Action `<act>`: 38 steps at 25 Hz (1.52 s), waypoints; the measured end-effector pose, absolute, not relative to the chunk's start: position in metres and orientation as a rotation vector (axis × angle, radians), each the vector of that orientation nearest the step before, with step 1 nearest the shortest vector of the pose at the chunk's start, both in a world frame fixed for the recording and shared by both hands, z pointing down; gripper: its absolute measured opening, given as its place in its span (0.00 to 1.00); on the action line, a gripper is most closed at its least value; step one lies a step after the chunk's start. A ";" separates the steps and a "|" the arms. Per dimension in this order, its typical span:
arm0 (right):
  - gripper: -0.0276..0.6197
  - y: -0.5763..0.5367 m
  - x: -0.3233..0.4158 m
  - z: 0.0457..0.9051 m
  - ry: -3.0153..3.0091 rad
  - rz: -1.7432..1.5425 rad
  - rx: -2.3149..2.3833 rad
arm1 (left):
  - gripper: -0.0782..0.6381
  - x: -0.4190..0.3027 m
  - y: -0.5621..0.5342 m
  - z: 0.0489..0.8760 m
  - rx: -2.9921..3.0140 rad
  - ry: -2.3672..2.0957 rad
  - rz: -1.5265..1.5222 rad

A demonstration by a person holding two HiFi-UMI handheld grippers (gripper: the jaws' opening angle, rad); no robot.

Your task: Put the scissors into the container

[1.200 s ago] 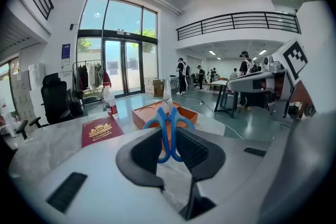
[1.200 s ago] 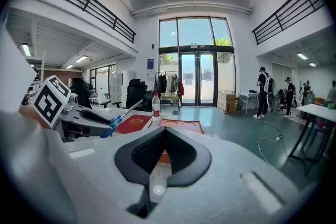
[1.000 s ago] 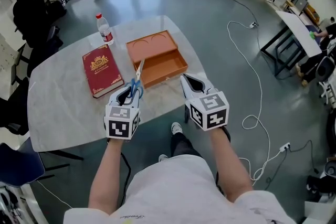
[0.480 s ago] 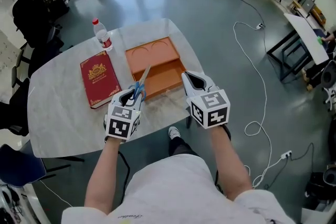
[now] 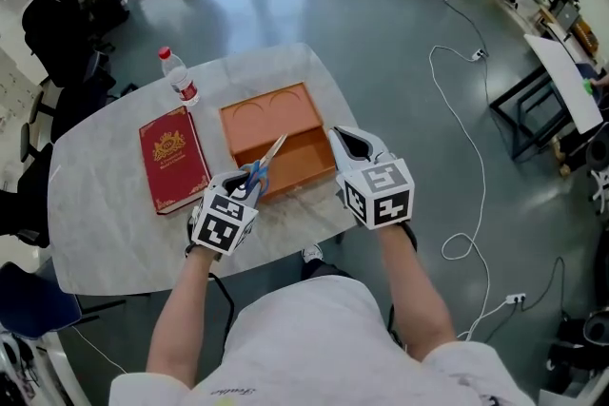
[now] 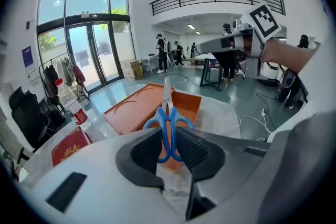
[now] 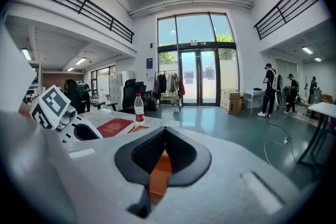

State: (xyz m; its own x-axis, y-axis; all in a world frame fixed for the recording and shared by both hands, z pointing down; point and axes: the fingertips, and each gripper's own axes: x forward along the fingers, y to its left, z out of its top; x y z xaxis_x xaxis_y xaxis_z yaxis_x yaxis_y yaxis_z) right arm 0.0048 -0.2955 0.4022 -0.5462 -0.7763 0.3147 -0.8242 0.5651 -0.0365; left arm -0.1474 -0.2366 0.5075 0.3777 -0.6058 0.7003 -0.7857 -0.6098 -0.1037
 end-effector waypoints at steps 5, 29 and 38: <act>0.05 -0.317 0.011 0.409 -2.533 0.268 1.311 | 0.22 -0.135 -0.253 0.520 2.393 -1.169 1.150; 0.05 -0.382 0.022 0.454 -2.529 0.364 1.205 | 0.22 -0.115 -0.281 0.589 2.277 -0.886 1.545; 0.05 -0.399 0.022 0.469 -2.532 0.404 1.148 | 0.22 -0.113 -0.285 0.603 2.199 -0.835 1.610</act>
State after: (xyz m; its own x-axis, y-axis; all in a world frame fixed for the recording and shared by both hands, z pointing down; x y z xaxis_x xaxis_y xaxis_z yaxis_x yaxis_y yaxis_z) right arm 0.0221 -0.3992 0.4685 -0.6204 -0.6694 0.4087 -0.7633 0.6350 -0.1185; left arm -0.1126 -0.2851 0.6034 0.2077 -0.2801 0.9372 -0.6047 -0.7899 -0.1021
